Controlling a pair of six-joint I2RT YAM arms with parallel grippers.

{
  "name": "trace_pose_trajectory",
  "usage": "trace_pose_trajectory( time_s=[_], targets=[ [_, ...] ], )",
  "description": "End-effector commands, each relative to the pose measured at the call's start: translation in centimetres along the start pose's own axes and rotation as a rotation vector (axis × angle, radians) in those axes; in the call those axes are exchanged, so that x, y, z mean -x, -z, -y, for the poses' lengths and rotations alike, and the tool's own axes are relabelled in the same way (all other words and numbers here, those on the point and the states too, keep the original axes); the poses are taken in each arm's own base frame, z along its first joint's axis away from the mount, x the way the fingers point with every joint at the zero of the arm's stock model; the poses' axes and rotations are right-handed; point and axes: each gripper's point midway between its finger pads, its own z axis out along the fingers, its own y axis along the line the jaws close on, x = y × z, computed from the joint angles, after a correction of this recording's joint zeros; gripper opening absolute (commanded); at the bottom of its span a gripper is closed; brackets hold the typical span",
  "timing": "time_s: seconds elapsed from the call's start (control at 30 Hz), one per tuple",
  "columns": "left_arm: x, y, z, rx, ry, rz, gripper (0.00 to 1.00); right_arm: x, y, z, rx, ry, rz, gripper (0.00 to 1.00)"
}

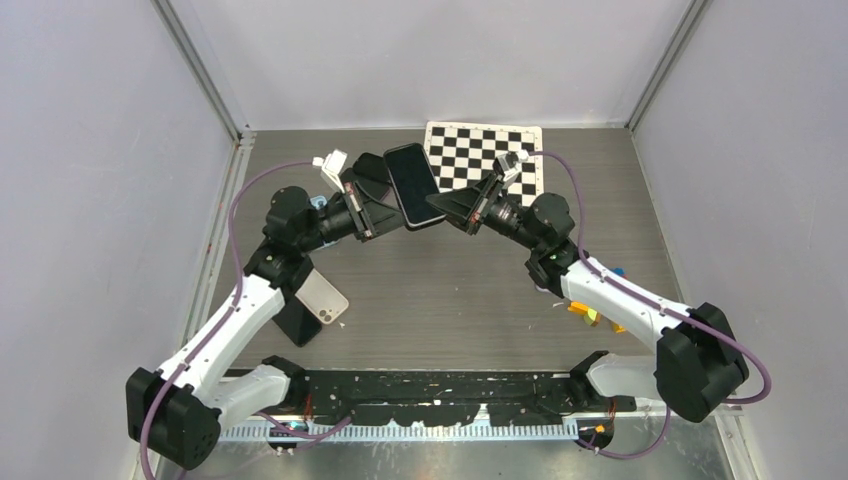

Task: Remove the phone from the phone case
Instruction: Remove the phone case from the phone.

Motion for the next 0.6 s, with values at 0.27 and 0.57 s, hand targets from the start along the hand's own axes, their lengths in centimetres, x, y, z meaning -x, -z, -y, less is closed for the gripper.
trace_pose_trajectory(
  time_s=[0.27,0.57],
  targets=[
    [3.7,4.4,-7.6,0.555,-0.264,0.139,0.00,-3.5,1.4,-4.9,0.107,0.225,-0.163,0.00],
    [4.6,6.6,-10.1,0.723,-0.337,0.164,0.00,-4.5,1.8,-4.2,0.082,0.206,-0.227,0.01]
  ],
)
